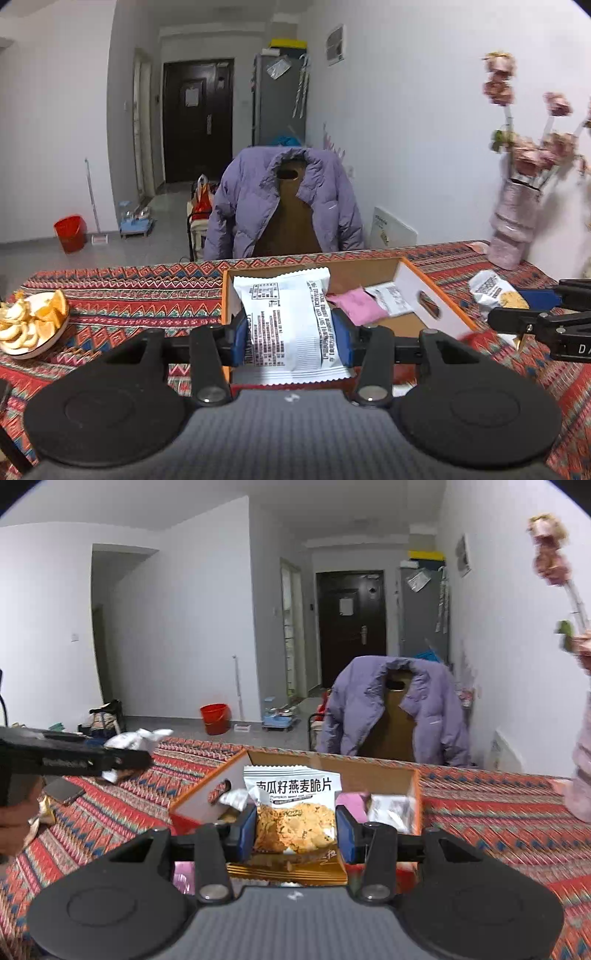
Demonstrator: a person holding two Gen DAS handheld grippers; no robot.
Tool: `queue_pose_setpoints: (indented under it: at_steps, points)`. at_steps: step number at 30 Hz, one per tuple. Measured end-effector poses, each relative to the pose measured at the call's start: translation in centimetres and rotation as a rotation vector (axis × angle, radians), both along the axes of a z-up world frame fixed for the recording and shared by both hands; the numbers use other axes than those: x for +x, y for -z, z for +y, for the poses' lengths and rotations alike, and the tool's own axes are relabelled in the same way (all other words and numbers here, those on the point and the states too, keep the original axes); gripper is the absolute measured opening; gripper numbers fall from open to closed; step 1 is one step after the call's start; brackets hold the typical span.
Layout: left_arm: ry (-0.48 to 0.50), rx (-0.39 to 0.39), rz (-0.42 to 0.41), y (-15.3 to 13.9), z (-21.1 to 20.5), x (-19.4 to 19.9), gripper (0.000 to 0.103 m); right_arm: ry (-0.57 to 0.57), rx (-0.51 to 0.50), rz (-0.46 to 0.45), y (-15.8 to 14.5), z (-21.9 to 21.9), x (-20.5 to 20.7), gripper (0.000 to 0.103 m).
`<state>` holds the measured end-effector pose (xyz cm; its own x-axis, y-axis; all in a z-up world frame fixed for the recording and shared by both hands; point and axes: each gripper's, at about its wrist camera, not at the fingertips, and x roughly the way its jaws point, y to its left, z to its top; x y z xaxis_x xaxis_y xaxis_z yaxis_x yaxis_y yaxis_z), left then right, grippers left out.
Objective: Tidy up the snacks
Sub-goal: 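Carry both packets into the box and open both tools, then withdraw both tools from the box back over the snack pile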
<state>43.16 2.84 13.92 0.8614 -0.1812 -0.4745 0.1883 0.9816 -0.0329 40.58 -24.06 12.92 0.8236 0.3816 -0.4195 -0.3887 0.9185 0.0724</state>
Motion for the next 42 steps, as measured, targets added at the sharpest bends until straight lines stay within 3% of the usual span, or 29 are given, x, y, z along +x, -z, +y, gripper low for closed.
queue_pose_setpoints:
  at_steps: [5, 9, 11, 17, 22, 27, 30, 31, 33, 36, 38, 42]
  points:
    - [-0.013, 0.005, 0.096, 3.4, 0.1, 6.6, 0.046, -0.050, 0.082, 0.121, 1.8, 1.9, 8.6, 0.043]
    - [-0.021, 0.021, 0.157, 6.8, 0.0, 9.7, 0.046, -0.060, 0.202, 0.261, 5.7, 3.8, 13.9, 0.043]
    - [-0.019, 0.026, 0.182, 8.2, 0.1, 10.4, 0.046, -0.061, 0.214, 0.314, 7.6, 5.0, 15.8, 0.043]
    - [0.012, 0.018, 0.173, 9.6, 0.9, 10.4, 0.065, -0.072, 0.191, 0.382, 10.9, 7.6, 17.9, 0.046]
    - [0.029, -0.015, 0.194, 9.5, 1.4, 10.2, 0.068, -0.087, 0.211, 0.415, 11.6, 7.7, 18.7, 0.057]
    - [0.018, -0.028, 0.203, 8.1, 1.4, 9.1, 0.072, -0.081, 0.165, 0.371, 9.5, 7.2, 17.3, 0.060]
    - [0.024, -0.054, 0.229, 5.9, 1.7, 8.2, 0.084, -0.063, 0.118, 0.322, 7.1, 6.0, 16.0, 0.066]
    - [0.029, -0.063, 0.249, 4.9, 1.8, 7.9, 0.084, -0.033, 0.066, 0.287, 5.0, 4.8, 14.9, 0.069]
    - [0.027, -0.060, 0.261, 3.0, 1.8, 7.0, 0.085, -0.014, 0.036, 0.267, 3.8, 4.1, 14.3, 0.072]
    - [0.006, -0.024, 0.211, -0.1, 1.6, 4.8, 0.097, 0.031, -0.032, 0.217, 0.6, 2.1, 12.1, 0.081]
    - [-0.010, -0.004, 0.172, -1.7, 1.3, 3.1, 0.098, 0.056, -0.039, 0.189, -1.7, 0.3, 10.2, 0.091]
    - [-0.005, 0.027, 0.125, -4.5, 0.2, -0.6, 0.099, 0.119, -0.054, 0.142, -5.0, -2.7, 6.5, 0.094]
